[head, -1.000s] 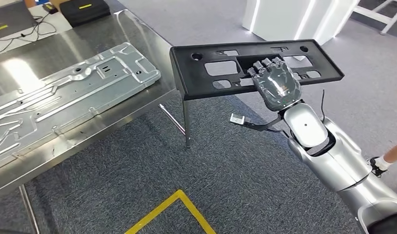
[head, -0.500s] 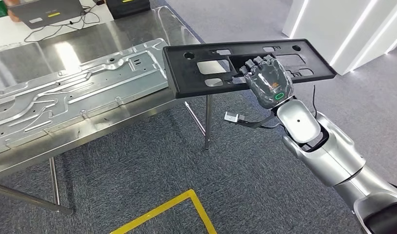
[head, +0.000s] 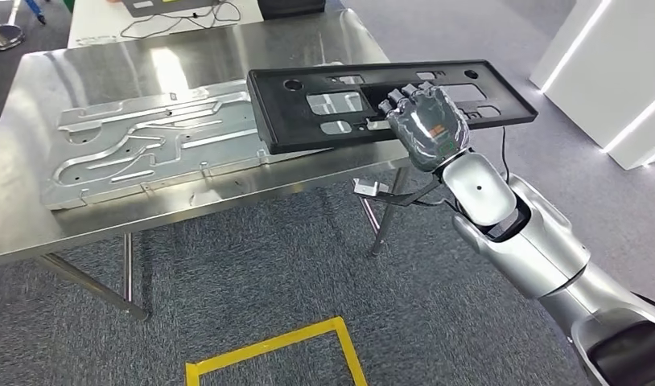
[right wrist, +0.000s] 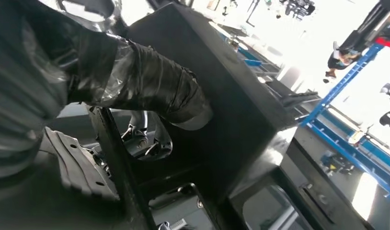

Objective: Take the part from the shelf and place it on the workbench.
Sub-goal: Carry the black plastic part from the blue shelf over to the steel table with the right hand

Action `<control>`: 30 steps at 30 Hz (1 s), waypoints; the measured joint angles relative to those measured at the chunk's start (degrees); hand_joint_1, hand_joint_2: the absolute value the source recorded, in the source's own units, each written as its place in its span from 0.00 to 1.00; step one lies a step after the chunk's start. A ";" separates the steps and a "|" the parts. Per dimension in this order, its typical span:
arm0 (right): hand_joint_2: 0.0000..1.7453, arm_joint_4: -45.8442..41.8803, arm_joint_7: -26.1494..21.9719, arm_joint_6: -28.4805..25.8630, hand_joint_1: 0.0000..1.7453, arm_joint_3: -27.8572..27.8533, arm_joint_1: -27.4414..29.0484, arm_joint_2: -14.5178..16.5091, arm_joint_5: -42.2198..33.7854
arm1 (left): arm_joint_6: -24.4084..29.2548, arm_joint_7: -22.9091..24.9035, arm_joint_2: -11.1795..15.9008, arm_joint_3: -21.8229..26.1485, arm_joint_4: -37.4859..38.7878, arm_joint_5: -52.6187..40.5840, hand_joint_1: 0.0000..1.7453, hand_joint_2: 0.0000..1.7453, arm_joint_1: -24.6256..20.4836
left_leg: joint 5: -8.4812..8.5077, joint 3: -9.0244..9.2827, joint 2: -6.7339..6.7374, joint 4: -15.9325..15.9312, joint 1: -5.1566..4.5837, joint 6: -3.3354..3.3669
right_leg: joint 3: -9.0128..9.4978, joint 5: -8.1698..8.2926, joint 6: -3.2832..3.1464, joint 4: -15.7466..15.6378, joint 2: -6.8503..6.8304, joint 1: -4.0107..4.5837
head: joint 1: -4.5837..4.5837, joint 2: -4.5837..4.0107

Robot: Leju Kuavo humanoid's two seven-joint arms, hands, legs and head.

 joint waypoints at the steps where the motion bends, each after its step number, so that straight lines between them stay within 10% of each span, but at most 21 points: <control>1: 1.00 0.03 0.01 0.16 1.00 0.14 0.01 -0.02 -0.30 | 0.05 0.02 0.01 0.00 0.00 -0.09 0.00 1.00 0.00 | -0.07 0.12 -0.88 0.04 -0.10 0.08 | -1.33 0.38 -0.11 1.49 0.20 0.04 | -0.01 0.00; 5: 1.00 0.05 0.06 0.40 1.00 0.33 -0.43 -0.03 -0.71 | 0.10 0.02 -0.04 0.00 0.00 -0.17 0.00 1.00 0.02 | -0.45 0.67 -4.16 0.32 -0.27 -0.09 | 2.14 8.76 -1.45 -9.96 3.16 0.28 | -0.03 0.00; 9: 1.00 0.03 0.10 0.51 1.00 0.35 -1.24 -0.16 -0.80 | 0.09 0.11 -0.11 0.01 0.00 -0.19 0.00 1.00 0.31 | -0.21 -0.09 -6.82 0.16 0.34 -1.28 | 4.49 9.29 -2.12 -14.84 3.96 0.43 | 0.02 0.00; 12: 1.00 -0.04 0.13 0.54 1.00 0.36 -1.74 -0.02 -1.13 | -0.49 0.70 -0.03 0.04 0.00 -0.18 0.00 1.00 0.36 | -1.91 -1.36 -3.29 2.80 -0.06 -2.23 | 5.81 9.70 -2.66 -16.55 1.55 -0.10 | -0.30 0.00; 16: 1.00 0.16 -0.20 1.27 1.00 0.44 -2.16 0.34 -3.67 | -2.68 2.16 0.01 0.04 0.00 -0.19 0.00 1.00 0.22 | -6.30 -8.05 1.21 15.11 0.82 -3.46 | 6.68 9.20 -2.75 -16.85 -1.82 -0.11 | -0.58 0.00; 20: 1.00 0.58 -1.10 2.13 1.00 0.99 -2.38 1.02 -7.58 | -3.65 2.34 0.27 0.04 0.00 -0.26 0.00 1.00 0.23 | -0.09 -3.00 2.40 4.51 1.47 -4.26 | 7.33 8.04 -1.60 -16.28 -4.03 -0.50 | -0.60 0.00; 24: 1.00 0.76 -1.61 3.13 1.00 1.28 -2.95 1.47 -10.99 | -4.37 2.21 0.39 0.15 0.00 -0.31 0.00 1.00 0.61 | 0.59 -0.87 2.27 0.04 1.12 -3.04 | 7.48 7.43 -0.40 -15.92 -5.04 -0.12 | -0.33 0.00; 27: 1.00 0.88 -1.54 3.38 1.00 1.31 -3.36 1.70 -11.32 | -4.69 2.02 0.51 0.17 0.00 -0.63 0.00 1.00 0.55 | 0.42 -0.38 1.87 -0.26 1.29 -1.84 | 6.86 5.66 0.24 -13.69 -2.86 -0.55 | -0.29 0.00; 30: 1.00 1.16 -1.51 3.43 1.00 1.33 -3.60 1.68 -11.27 | -4.82 1.58 0.57 0.17 0.00 -0.78 0.00 1.00 0.29 | 0.16 -0.02 1.50 -0.36 1.12 -1.06 | 1.22 0.94 0.20 -3.01 -0.20 -0.39 | -0.25 0.00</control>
